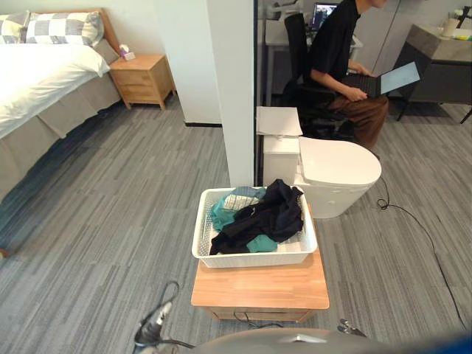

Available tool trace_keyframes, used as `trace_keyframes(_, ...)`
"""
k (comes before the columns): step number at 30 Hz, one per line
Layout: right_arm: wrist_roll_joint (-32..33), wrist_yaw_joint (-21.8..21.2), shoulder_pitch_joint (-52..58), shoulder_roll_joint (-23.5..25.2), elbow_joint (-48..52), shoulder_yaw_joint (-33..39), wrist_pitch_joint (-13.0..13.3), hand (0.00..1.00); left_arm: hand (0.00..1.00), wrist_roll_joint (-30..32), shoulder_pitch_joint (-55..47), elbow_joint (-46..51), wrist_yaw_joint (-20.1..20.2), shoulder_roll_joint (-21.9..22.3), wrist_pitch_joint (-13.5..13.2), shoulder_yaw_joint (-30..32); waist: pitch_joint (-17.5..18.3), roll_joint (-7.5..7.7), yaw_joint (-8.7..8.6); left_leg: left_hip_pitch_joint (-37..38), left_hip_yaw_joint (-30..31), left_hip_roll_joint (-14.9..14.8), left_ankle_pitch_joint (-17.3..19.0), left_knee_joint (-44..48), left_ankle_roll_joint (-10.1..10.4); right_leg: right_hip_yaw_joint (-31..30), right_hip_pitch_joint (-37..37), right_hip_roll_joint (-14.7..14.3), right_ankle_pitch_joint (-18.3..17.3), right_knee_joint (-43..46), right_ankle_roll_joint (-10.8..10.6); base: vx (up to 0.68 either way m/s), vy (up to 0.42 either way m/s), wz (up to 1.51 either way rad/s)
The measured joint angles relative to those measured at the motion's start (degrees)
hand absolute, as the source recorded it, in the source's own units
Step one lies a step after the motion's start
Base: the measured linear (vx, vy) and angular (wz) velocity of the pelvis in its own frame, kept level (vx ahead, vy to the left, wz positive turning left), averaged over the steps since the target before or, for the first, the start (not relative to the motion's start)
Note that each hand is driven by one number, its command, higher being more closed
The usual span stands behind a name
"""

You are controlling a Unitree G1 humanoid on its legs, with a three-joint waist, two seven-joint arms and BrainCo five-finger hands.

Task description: Tidy the bed and pick cloth on bed and put in laundry

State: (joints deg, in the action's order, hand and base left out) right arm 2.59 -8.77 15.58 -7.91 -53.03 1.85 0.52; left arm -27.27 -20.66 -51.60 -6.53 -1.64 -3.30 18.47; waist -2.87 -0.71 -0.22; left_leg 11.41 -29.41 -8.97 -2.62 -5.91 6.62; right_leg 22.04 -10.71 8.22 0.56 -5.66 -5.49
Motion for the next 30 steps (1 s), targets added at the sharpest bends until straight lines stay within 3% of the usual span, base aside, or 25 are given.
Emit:
trace_keyframes(2,0.0,-0.9,-0.8,-0.2,-2.1,0.3,1.0,0.00,0.00,4.0,0.1,-3.4,1.8,0.4,2.2,2.1,0.0,-0.01,0.41,0.0,0.2,0.0,0.0,0.0,0.0,0.2,-0.1,0.0,0.0,0.0,0.0,0.01,-0.006,0.09)
trace_keyframes(6,0.0,-3.5,-2.4,-0.6,-5.7,0.9,2.3,0.00,0.00,16.7,0.5,-7.2,6.2,0.2,9.1,3.6,0.0,-0.07,1.04,-0.2,0.6,0.0,0.0,0.0,0.0,0.3,-0.2,0.0,0.0,0.2,0.0,0.01,-0.004,0.05)
trace_keyframes(7,0.0,-3.9,-2.6,-0.6,-6.0,0.9,2.4,0.00,0.00,17.5,0.7,-7.4,6.4,0.1,9.5,3.6,0.0,-0.07,1.02,-0.2,0.7,0.1,0.0,0.0,0.0,0.3,-0.2,0.0,0.0,0.2,0.0,0.00,-0.003,0.05)
trace_keyframes(13,0.1,-6.3,-5.3,-1.9,-8.9,-0.3,2.1,0.00,0.00,17.8,4.5,-8.5,7.3,-2.3,9.4,-1.3,-0.3,-0.08,0.95,0.4,0.8,0.1,0.0,0.0,0.0,0.4,-0.9,0.0,0.0,0.2,0.0,-0.01,-0.001,0.00)
trace_keyframes(19,0.6,-6.5,-7.0,-2.2,-9.4,-0.6,-0.3,0.00,0.00,17.8,7.8,-8.5,8.7,-3.8,9.2,-7.2,-0.5,-0.14,0.64,0.4,0.8,0.1,0.2,0.0,0.3,0.3,-0.8,0.0,0.0,0.2,-0.1,0.00,0.000,0.00)
trace_keyframes(23,0.6,-6.5,-8.0,-2.2,-9.5,-0.6,-1.7,0.00,0.00,17.8,8.3,-8.5,8.7,-3.9,10.5,-7.2,-0.6,-0.14,0.56,0.4,0.8,0.1,0.1,0.0,0.2,0.3,-0.8,0.0,0.0,0.3,-0.1,0.00,0.000,0.00)
trace_keyframes(30,0.6,-6.5,-9.4,-2.2,-9.8,-0.4,-2.1,0.00,0.00,17.2,8.8,-8.5,8.6,-3.8,10.1,-7.2,-2.1,-0.32,0.47,0.5,0.8,0.2,0.1,0.0,0.2,0.3,-0.9,0.0,0.0,0.3,-0.1,0.00,0.000,0.00)
